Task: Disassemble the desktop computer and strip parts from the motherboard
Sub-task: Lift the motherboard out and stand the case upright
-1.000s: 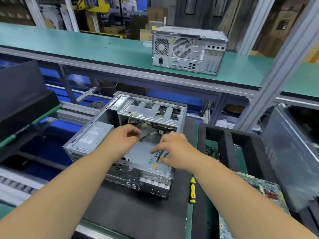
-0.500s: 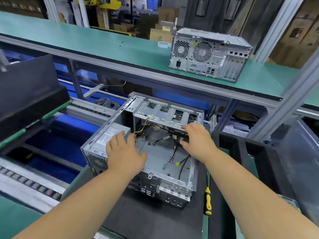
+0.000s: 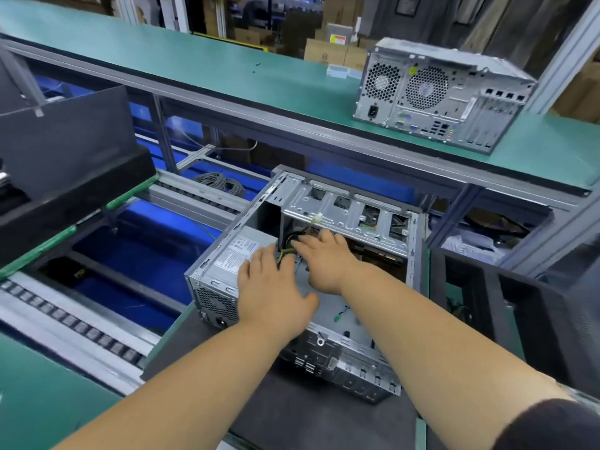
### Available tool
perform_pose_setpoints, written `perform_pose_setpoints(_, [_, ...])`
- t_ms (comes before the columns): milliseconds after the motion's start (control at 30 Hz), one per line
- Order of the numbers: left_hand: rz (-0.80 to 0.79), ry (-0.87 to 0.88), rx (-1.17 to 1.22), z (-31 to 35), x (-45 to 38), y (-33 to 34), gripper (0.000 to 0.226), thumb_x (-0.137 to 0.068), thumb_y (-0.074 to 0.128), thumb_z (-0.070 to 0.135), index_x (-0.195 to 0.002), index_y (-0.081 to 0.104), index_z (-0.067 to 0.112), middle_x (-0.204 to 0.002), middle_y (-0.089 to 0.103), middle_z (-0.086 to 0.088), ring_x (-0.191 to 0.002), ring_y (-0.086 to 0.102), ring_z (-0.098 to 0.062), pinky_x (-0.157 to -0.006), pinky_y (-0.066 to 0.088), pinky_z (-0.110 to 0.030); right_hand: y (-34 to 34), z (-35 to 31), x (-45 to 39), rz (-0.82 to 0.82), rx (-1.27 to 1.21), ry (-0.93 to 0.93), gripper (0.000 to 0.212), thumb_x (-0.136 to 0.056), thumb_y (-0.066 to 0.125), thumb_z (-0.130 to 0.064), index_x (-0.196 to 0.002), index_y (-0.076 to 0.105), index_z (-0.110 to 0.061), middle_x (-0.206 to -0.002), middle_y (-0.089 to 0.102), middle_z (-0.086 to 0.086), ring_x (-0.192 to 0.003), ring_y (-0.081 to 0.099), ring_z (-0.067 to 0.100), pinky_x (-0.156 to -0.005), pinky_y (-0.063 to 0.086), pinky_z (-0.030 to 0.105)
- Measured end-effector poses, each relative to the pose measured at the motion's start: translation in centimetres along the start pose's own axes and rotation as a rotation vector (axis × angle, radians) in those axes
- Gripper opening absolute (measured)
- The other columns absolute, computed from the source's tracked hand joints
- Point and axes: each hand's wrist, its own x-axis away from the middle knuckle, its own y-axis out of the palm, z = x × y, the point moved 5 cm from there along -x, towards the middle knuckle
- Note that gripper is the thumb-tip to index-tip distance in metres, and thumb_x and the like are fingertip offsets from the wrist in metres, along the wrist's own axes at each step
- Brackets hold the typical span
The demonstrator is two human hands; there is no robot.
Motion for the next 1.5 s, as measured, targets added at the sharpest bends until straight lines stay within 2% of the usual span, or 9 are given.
perform_pose_setpoints(100, [-0.005, 0.013, 0.008, 0.0, 0.0, 0.0, 0.078, -0.071, 0.041, 0.060, -0.143, 0.032, 0.030, -0.156, 0.017, -0.005, -0.144, 0.009, -0.025, -0.118, 0.007, -0.045, -0.5, 0.0, 0.1, -0.005, 0.030, 0.017, 0.021, -0.090, 0.047, -0.016, -0.108, 0.057, -0.019, -0.098, 0.057, 0.002, -0.112, 0.042, 0.028, -0.085, 0.025, 0.035])
perform_pose_setpoints(267, [-0.002, 0.028, 0.016, 0.0, 0.0, 0.0, 0.078, -0.071, 0.043, 0.059, -0.142, 0.033, 0.031, -0.156, 0.018, -0.003, -0.144, 0.008, -0.024, -0.118, 0.006, -0.045, -2.0, 0.7, 0.5, 0.036, 0.027, -0.042, 0.034, -0.093, 0.049, -0.015, -0.124, 0.060, -0.027, -0.111, 0.063, 0.000, -0.106, 0.048, 0.025, -0.085, 0.029, 0.036])
perform_pose_setpoints(433, [-0.008, 0.039, 0.011, 0.1, 0.1, 0.1, 0.076, -0.074, 0.041, 0.060, -0.142, 0.033, 0.028, -0.157, 0.016, -0.001, -0.145, 0.005, -0.023, -0.119, 0.003, -0.045, -1.0, -1.3, 0.6, 0.143, -0.018, -0.125, 0.035, -0.088, 0.050, -0.001, -0.120, 0.056, -0.014, -0.111, 0.054, 0.009, -0.098, 0.056, 0.029, -0.076, 0.038, 0.035])
perform_pose_setpoints(600, [-0.007, 0.047, 0.012, 0.0, 0.0, 0.1, 0.074, -0.073, 0.041, 0.059, -0.142, 0.034, 0.032, -0.157, 0.019, 0.001, -0.146, 0.006, -0.022, -0.118, 0.003, -0.045, -0.4, -0.3, 0.4, 0.112, -0.251, -0.048, 0.036, -0.086, 0.049, 0.003, -0.114, 0.062, -0.015, -0.108, 0.056, 0.006, -0.096, 0.059, 0.027, -0.069, 0.041, 0.032])
perform_pose_setpoints(733, [-0.023, 0.050, 0.032, -0.1, 0.0, 0.4, 0.072, -0.069, 0.042, 0.058, -0.137, 0.039, 0.036, -0.156, 0.021, 0.003, -0.145, 0.006, -0.021, -0.118, 0.003, -0.045, -2.0, 4.4, 1.3, 0.391, -0.091, 0.215, 0.035, -0.087, 0.056, -0.014, -0.122, 0.057, -0.016, -0.119, 0.053, 0.006, -0.106, 0.053, 0.030, -0.086, 0.044, 0.038])
perform_pose_setpoints(867, [-0.028, 0.061, 0.062, -0.2, -0.1, 0.6, 0.068, -0.066, 0.042, 0.059, -0.131, 0.044, 0.041, -0.154, 0.023, 0.005, -0.145, 0.006, -0.019, -0.118, 0.004, -0.045, 0.7, 10.0, 2.6, 0.121, -0.128, 0.497, 0.061, -0.094, 0.059, -0.041, -0.144, 0.037, -0.014, -0.147, 0.041, 0.006, -0.123, 0.049, 0.036, -0.097, 0.042, 0.042])
perform_pose_setpoints(967, [-0.010, 0.075, 0.076, -0.5, -0.4, 0.6, 0.067, -0.063, 0.042, 0.059, -0.129, 0.047, 0.042, -0.152, 0.027, 0.007, -0.144, 0.011, -0.017, -0.118, 0.007, -0.044, 2.6, 11.4, 3.3, 0.057, -0.159, 0.460, 0.070, -0.100, 0.048, -0.048, -0.156, 0.019, -0.018, -0.163, 0.019, 0.000, -0.133, 0.041, 0.042, -0.106, 0.040, 0.044])
perform_pose_setpoints(1100, [0.005, 0.129, 0.082, -1.7, -1.8, 0.2, 0.068, -0.060, 0.044, 0.060, -0.125, 0.053, 0.042, -0.146, 0.033, 0.011, -0.139, 0.021, -0.012, -0.115, 0.014, -0.038, 2.5, 11.4, 3.9, 0.060, -0.149, 0.436, 0.071, -0.100, 0.045, -0.049, -0.157, 0.014, -0.022, -0.164, 0.015, -0.002, -0.132, 0.039, 0.042, -0.110, 0.036, 0.044])
perform_pose_setpoints(1500, [-0.219, 0.482, 0.153, -6.7, -9.8, -1.8, 0.053, -0.061, 0.058, 0.044, -0.113, 0.066, 0.041, -0.141, 0.047, 0.014, -0.134, 0.036, -0.011, -0.115, 0.024, -0.033, 1.3, 6.8, 7.4, 0.067, 0.001, 0.551, 0.072, -0.093, 0.040, -0.066, -0.140, 0.043, -0.012, -0.136, 0.046, 0.010, -0.112, 0.058, 0.032, -0.075, 0.045, 0.038])
